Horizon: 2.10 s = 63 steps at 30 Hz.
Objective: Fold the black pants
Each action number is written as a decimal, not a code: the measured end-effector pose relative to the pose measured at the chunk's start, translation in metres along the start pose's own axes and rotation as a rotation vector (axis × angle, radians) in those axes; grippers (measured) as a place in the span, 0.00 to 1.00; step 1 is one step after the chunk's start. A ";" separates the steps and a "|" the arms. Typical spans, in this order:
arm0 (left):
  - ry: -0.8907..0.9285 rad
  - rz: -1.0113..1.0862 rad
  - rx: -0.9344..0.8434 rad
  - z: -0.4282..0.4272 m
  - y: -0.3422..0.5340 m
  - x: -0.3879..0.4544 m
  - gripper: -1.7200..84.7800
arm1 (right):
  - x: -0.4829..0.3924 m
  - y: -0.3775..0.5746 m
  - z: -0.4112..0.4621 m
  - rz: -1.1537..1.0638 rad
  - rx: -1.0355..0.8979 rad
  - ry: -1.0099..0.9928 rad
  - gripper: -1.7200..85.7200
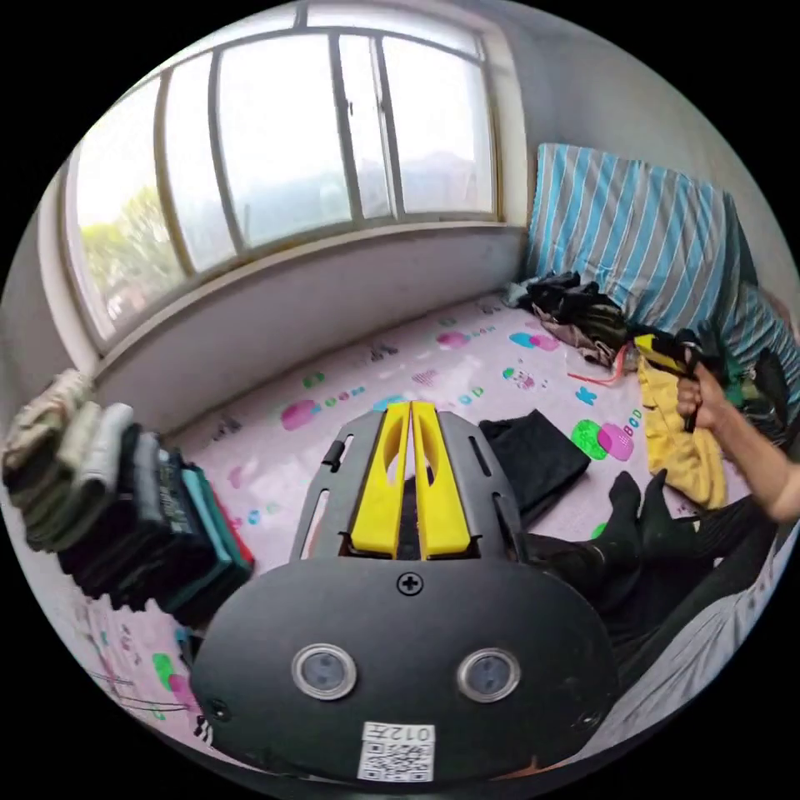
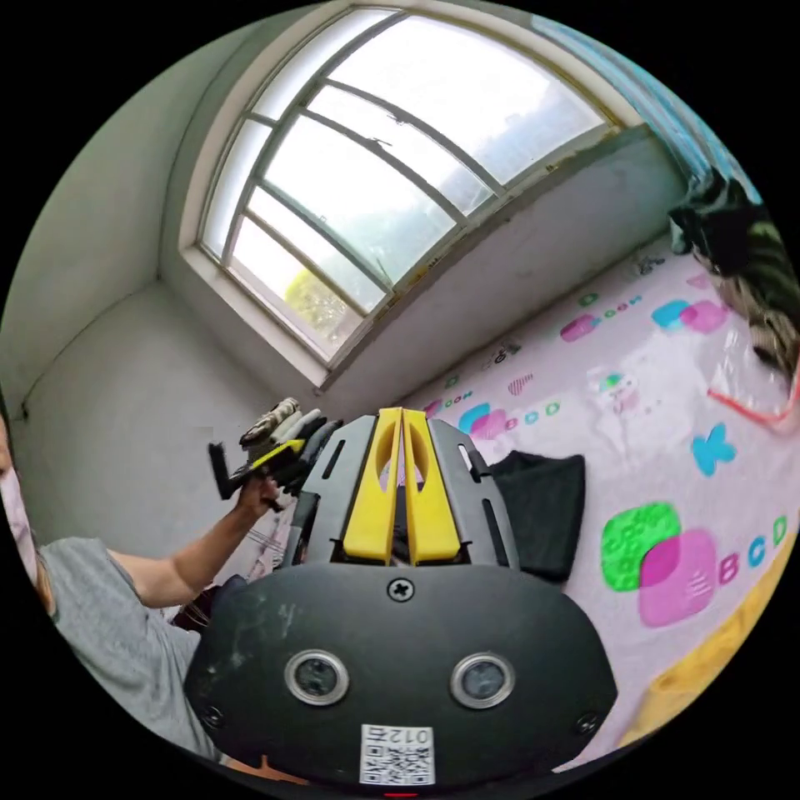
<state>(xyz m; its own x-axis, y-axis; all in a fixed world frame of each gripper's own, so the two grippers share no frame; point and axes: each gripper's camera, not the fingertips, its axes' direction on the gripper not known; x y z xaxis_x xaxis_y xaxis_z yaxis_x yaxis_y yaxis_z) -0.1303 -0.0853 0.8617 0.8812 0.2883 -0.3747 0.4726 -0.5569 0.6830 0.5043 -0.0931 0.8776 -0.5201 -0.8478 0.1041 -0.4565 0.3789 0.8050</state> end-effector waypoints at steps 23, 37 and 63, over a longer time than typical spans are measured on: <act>0.488 0.314 0.011 0.001 -0.129 0.231 0.03 | -0.305 0.010 -0.383 0.123 0.440 0.908 0.01; 0.305 -0.252 -0.182 -0.109 0.105 0.046 0.03 | -0.363 -0.219 -0.039 -0.398 -0.152 0.327 0.01; 0.612 -0.020 0.173 -0.195 0.016 0.128 0.03 | -0.435 -0.184 -0.097 -0.241 0.103 0.711 0.01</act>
<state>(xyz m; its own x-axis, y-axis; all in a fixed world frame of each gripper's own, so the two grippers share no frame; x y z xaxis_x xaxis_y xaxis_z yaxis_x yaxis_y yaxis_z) -0.0075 0.0941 0.9470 0.7437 0.6643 0.0751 0.5251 -0.6501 0.5492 0.8849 0.1698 0.7405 0.1781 -0.9334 0.3117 -0.5820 0.1555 0.7982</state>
